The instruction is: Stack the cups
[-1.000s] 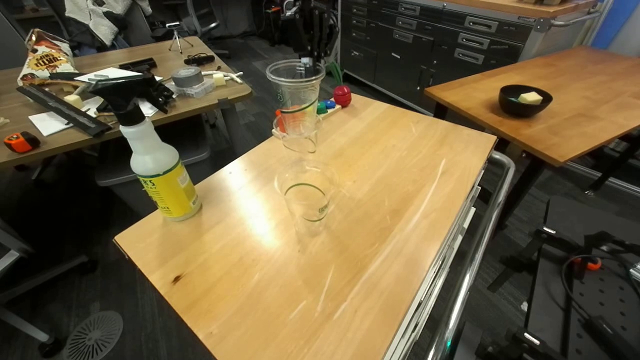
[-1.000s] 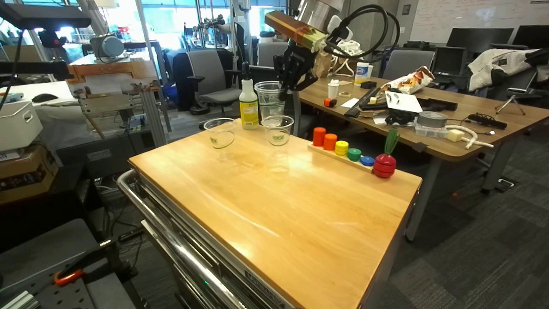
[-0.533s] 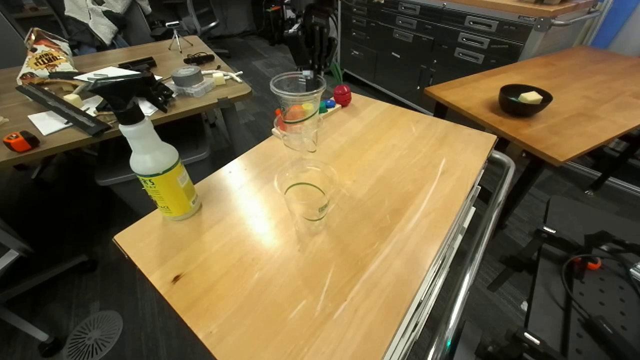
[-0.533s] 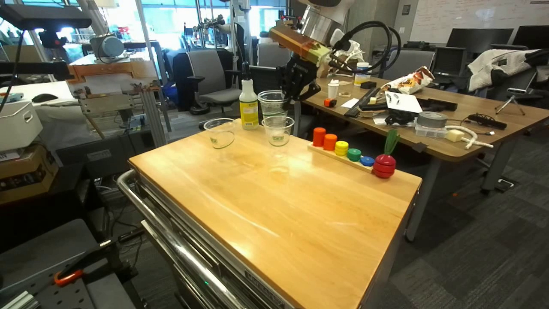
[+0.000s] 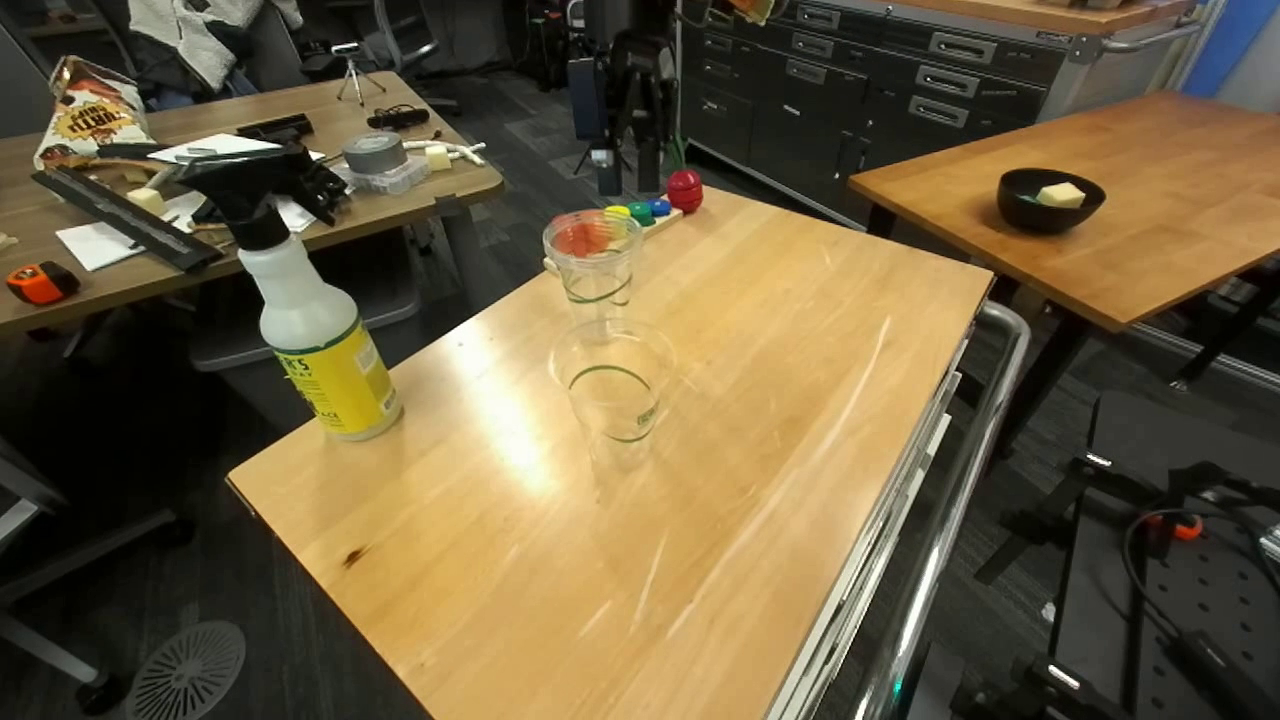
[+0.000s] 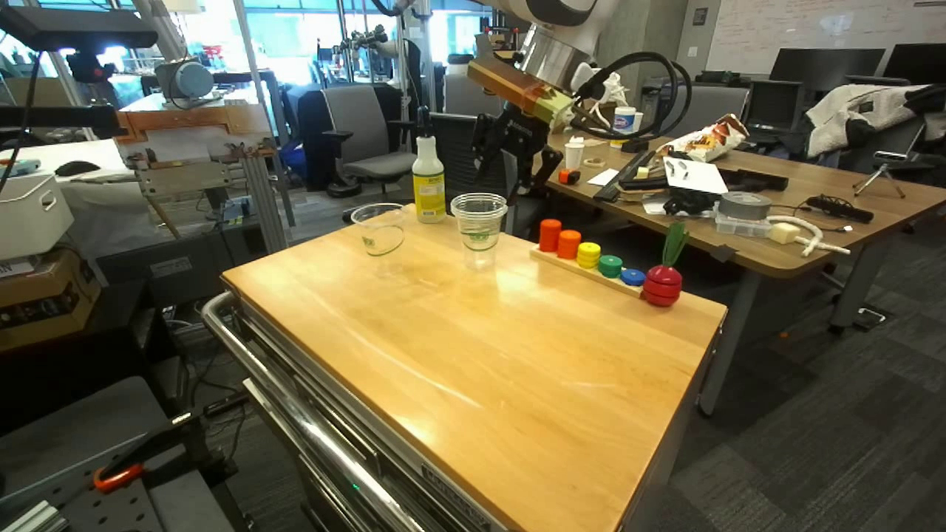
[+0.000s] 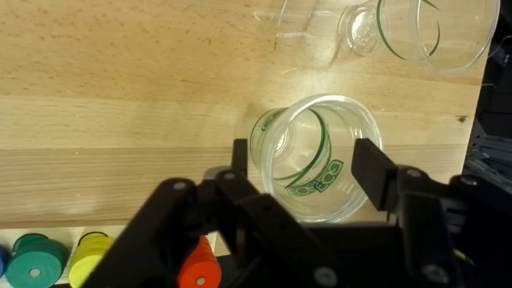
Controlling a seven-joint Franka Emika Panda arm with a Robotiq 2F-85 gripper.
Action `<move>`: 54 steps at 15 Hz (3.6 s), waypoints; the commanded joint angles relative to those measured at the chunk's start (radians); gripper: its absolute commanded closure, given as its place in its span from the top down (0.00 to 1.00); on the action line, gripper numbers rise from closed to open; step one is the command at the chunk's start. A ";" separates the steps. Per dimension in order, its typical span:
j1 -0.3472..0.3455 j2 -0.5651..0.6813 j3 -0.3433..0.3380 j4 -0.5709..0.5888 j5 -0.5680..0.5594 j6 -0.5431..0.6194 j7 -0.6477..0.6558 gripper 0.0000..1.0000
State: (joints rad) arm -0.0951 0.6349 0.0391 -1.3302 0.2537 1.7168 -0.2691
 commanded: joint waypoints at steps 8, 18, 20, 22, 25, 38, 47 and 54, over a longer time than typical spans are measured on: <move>0.027 -0.007 -0.006 -0.066 -0.093 0.147 0.029 1.00; 0.056 -0.006 -0.001 -0.149 -0.125 0.267 0.091 0.42; 0.061 -0.016 -0.005 -0.160 -0.135 0.298 0.095 0.26; 0.064 -0.027 -0.010 -0.171 -0.152 0.342 0.095 0.11; 0.061 -0.040 -0.016 -0.182 -0.173 0.379 0.105 0.00; 0.022 -0.234 0.004 -0.123 -0.010 -0.028 0.162 0.02; 0.054 -0.377 0.044 -0.332 0.056 -0.041 0.036 0.02; 0.075 -0.439 0.060 -0.465 0.124 0.027 -0.071 0.02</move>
State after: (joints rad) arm -0.0259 0.2604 0.0959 -1.7160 0.3290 1.6823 -0.2844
